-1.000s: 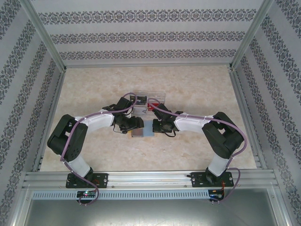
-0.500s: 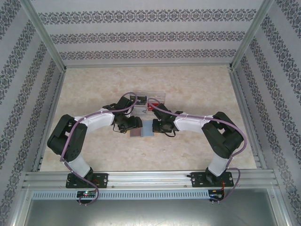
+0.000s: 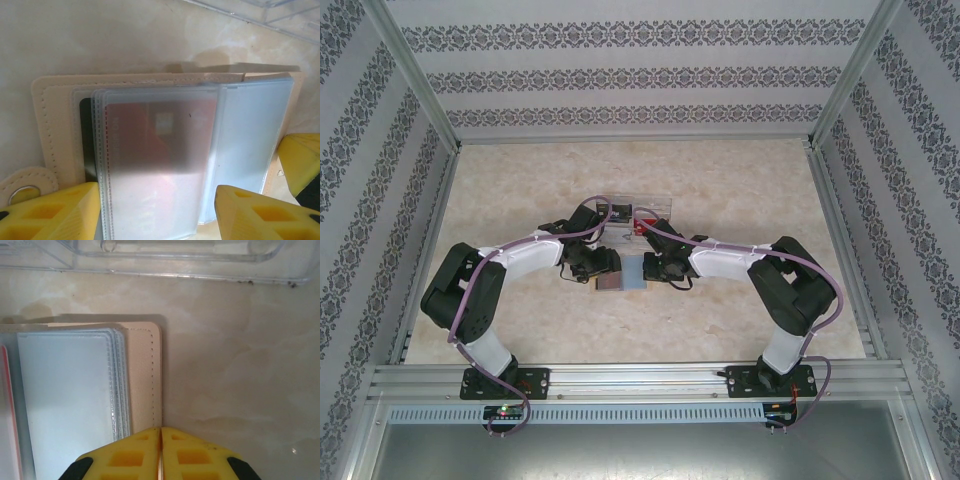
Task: Take the credit cards out of the card holder
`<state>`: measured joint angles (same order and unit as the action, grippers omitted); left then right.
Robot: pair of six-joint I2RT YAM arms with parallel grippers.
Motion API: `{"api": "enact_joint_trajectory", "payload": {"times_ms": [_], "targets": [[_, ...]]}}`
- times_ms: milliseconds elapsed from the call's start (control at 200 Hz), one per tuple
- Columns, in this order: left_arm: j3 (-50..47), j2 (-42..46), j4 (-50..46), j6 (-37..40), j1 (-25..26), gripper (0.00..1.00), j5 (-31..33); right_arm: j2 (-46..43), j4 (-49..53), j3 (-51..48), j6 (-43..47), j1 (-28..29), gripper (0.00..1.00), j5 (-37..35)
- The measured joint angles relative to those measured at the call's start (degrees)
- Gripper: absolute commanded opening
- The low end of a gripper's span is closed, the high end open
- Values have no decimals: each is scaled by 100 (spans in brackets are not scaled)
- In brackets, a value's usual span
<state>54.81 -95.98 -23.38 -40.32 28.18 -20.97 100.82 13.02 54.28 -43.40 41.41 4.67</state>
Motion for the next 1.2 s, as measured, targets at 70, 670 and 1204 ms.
{"api": "enact_joint_trajectory", "payload": {"times_ms": [70,670,1204], "targets": [[0,0,11,2,0,62,-66,2,0,7,0,0,11,9],[2,13,289,52,22,100,-494,11,-13,9,0,0,12,37],[11,85,282,116,26,100,-629,11,-7,9,-13,-2,14,35]]}}
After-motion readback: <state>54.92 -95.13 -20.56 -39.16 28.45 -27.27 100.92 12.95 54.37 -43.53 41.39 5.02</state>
